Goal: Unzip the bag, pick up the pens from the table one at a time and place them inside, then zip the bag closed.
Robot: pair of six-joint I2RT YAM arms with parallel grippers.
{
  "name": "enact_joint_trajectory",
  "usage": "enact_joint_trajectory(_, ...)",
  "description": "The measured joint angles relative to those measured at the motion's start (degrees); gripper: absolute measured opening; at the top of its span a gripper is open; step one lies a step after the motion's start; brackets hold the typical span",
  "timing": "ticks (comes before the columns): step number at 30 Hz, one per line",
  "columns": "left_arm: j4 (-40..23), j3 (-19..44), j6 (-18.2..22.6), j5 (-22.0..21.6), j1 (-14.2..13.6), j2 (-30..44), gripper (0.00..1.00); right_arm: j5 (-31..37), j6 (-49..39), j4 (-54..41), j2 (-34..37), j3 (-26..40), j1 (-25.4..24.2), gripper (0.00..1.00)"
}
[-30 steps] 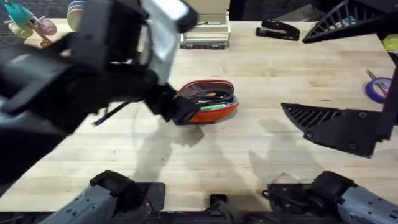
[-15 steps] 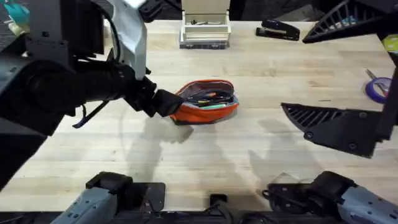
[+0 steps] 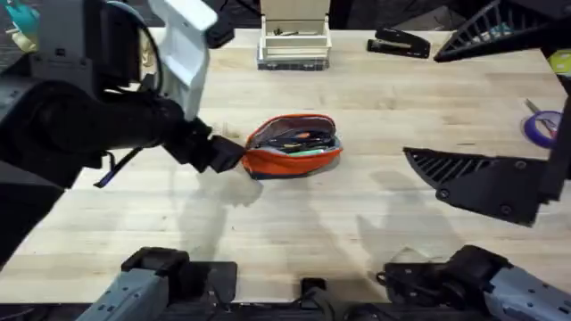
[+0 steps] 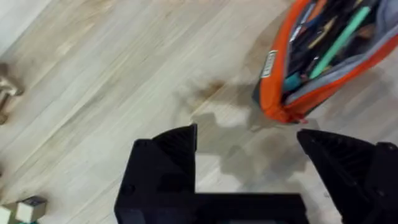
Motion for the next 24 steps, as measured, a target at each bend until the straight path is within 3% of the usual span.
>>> enact_joint_trajectory(6,-1.7,0.0,8.9,6.6,10.6,0.2,0.992,0.0,0.0,0.0,0.0,0.0,0.0,0.996)
enact_joint_trajectory(10,-3.7,0.0,18.9,14.7,18.8,2.6,0.992,0.0,0.0,0.0,0.0,0.0,0.0,0.997)
enact_joint_trajectory(14,-5.4,0.0,28.8,22.5,25.0,7.5,0.992,0.0,0.0,0.0,0.0,0.0,0.0,0.997)
enact_joint_trajectory(19,-8.3,0.0,41.0,30.2,29.8,14.5,0.992,0.0,0.0,0.0,0.0,0.0,0.0,0.997)
enact_joint_trajectory(24,-11.4,0.0,52.4,34.4,32.1,21.0,0.992,0.0,0.0,0.0,0.0,0.0,0.0,0.997)
